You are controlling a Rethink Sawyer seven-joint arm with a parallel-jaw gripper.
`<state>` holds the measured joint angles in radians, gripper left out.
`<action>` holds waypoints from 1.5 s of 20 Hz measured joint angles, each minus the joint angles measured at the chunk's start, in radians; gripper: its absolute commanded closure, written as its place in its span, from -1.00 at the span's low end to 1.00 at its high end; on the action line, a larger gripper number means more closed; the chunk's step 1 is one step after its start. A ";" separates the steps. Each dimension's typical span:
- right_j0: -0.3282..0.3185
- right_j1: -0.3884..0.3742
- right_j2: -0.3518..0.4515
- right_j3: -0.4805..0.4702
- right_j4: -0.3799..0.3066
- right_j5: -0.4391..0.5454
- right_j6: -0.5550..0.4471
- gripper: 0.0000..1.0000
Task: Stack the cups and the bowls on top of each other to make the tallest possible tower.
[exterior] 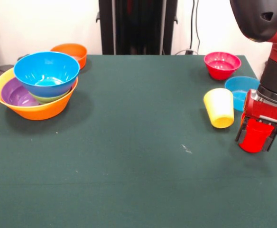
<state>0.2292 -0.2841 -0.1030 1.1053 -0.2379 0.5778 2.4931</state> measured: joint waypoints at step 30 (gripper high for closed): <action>-0.060 -0.249 0.055 0.163 0.005 0.051 0.000 -1.00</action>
<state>0.1693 -0.5326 -0.0483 1.2679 -0.2329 0.6287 2.4931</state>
